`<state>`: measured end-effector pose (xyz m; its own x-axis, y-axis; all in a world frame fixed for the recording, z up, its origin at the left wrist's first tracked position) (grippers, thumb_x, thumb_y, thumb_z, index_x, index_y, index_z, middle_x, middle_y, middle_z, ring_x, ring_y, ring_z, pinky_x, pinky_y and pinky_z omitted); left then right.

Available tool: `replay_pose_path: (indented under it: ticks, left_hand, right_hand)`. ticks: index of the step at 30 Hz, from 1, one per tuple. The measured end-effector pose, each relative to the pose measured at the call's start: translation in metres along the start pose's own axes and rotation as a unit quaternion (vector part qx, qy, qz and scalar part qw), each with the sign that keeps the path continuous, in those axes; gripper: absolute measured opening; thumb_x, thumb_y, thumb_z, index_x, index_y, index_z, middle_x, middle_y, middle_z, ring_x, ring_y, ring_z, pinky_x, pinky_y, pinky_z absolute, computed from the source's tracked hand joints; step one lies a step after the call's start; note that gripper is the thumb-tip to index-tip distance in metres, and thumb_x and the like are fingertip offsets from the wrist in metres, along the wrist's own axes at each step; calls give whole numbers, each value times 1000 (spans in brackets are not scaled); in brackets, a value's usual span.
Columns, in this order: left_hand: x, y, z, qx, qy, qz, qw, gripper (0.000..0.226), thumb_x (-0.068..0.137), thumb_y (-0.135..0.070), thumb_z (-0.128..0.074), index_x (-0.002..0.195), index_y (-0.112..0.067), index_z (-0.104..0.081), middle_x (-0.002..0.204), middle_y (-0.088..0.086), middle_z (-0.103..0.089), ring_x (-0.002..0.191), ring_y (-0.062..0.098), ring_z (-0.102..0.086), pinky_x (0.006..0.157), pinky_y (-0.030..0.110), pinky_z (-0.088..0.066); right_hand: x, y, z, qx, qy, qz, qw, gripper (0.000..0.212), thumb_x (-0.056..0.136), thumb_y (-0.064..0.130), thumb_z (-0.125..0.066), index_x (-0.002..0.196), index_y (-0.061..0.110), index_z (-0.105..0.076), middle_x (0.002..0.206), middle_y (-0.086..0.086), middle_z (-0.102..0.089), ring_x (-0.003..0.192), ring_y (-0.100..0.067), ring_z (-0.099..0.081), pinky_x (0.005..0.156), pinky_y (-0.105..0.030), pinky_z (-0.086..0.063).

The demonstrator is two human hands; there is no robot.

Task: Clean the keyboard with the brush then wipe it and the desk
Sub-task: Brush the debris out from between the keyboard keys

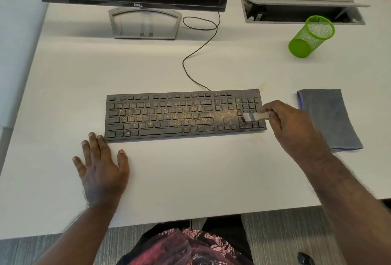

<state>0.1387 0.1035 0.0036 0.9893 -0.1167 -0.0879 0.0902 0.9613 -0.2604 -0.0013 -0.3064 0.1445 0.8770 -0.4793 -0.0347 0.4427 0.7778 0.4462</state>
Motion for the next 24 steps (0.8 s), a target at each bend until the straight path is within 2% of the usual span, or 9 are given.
replay_pose_path:
  ticks: [2,4,6,9,11,13,17,20,24]
  left_hand:
    - [0,0,0,-1,0,0,1000,80,96,-50,-25,161,-5,-19,171,9,-11,158,28,-6,126,55,-1]
    - [0,0,0,1,1,0,1000,79,96,-50,-25,161,-5,-18,171,9,-10,158,28,-6,126,55,-1]
    - [0,0,0,6,3,-3,1000,79,96,-50,-25,161,-5,-18,171,8,-9,158,28,-5,126,55,-1]
    - [1,1,-1,8,3,-3,1000,79,96,-50,-24,161,-5,-18,171,8,-9,158,28,-5,126,56,-2]
    - [1,2,-1,9,3,-3,1000,79,96,-50,-24,161,-6,-18,171,8,-9,158,28,-5,126,56,-3]
    - [1,2,-2,10,2,-3,1000,79,96,-50,-24,161,-6,-18,171,8,-9,158,28,-5,126,56,-3]
    - [1,1,-2,9,3,-3,1000,79,96,-50,-24,161,-5,-18,171,9,-10,158,29,-6,126,57,-3]
    - [0,1,-2,8,2,-4,1000,79,96,-51,-24,161,-6,-18,171,9,-10,158,28,-6,126,57,-3]
    - [1,2,-2,11,4,-4,1000,79,97,-51,-23,161,-6,-17,172,7,-8,158,27,-4,126,55,-2]
  right_hand:
    - [-3,1,-6,-6,12,13,1000,23,99,10,-46,108,20,-65,100,3,-71,72,-4,-58,63,-29,-44]
    - [-4,-3,-9,-12,26,7,1000,23,98,11,-46,106,21,-65,103,3,-72,65,-4,-54,61,-29,-42]
    - [-5,-7,-8,-14,27,-7,1000,24,98,12,-45,103,24,-65,97,7,-71,57,-1,-48,58,-25,-36]
    - [-7,-4,-5,9,10,5,1000,23,99,11,-46,105,22,-65,86,12,-67,60,6,-51,55,-11,-35]
    - [-9,0,-9,13,17,21,1000,23,99,10,-47,107,19,-66,96,6,-71,61,7,-51,58,-6,-37]
    - [-9,-3,-11,-1,33,18,999,23,99,11,-46,106,21,-66,102,4,-72,61,5,-50,56,-9,-35]
    - [-8,-13,-3,-9,24,-26,999,23,98,17,-45,101,31,-63,91,11,-67,57,0,-50,56,-26,-38]
    - [-11,-1,-5,15,24,13,1000,23,99,12,-47,106,24,-65,90,10,-66,67,5,-54,59,-15,-37]
    - [-11,-9,-5,-17,29,-21,999,22,99,14,-45,103,25,-64,91,11,-67,56,-2,-46,54,-20,-32]
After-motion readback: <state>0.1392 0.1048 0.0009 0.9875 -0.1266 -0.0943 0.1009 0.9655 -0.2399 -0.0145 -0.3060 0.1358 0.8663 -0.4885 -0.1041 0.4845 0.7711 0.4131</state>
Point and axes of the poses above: each hand's wrist, its own x-axis towards the middle knuckle, its own z-axis out of the back of the hand, y = z × x, the point moved 6 cm from there along x, towards the middle knuckle
